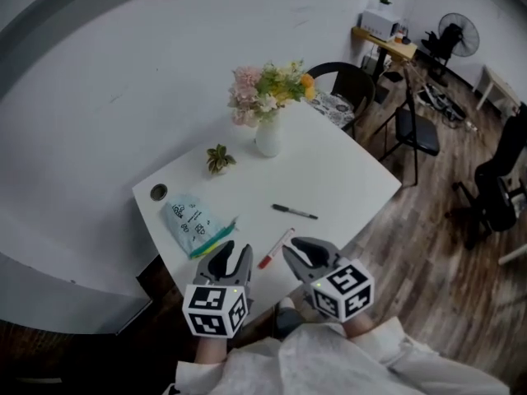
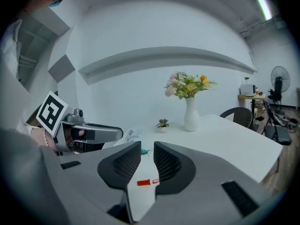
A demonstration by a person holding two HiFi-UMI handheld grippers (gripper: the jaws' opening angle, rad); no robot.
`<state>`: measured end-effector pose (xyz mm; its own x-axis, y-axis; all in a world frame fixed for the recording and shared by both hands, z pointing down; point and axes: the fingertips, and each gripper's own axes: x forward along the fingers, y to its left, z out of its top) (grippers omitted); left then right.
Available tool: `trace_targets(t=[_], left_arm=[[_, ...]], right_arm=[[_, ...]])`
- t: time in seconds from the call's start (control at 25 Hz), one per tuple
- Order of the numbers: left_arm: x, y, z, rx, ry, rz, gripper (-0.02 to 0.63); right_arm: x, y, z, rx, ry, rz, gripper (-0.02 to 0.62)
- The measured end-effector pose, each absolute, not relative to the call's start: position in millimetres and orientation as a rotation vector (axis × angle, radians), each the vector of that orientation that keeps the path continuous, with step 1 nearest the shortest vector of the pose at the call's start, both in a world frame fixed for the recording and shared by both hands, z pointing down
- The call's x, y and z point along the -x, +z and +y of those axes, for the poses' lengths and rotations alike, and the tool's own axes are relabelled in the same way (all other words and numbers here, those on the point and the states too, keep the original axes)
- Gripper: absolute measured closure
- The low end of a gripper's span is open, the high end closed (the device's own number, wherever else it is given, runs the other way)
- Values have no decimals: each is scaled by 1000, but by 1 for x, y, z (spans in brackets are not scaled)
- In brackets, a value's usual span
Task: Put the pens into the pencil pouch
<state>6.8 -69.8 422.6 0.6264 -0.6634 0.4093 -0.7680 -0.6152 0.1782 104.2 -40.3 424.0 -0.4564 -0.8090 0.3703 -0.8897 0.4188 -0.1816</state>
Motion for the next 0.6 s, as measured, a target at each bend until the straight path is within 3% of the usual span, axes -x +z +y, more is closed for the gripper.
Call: trace_targets(t=[0.6], left_arm=[[-30,424,-105,-2468,462,-1254,486]], right_arm=[[-116,431,-87,-1300,530,-2557,517]])
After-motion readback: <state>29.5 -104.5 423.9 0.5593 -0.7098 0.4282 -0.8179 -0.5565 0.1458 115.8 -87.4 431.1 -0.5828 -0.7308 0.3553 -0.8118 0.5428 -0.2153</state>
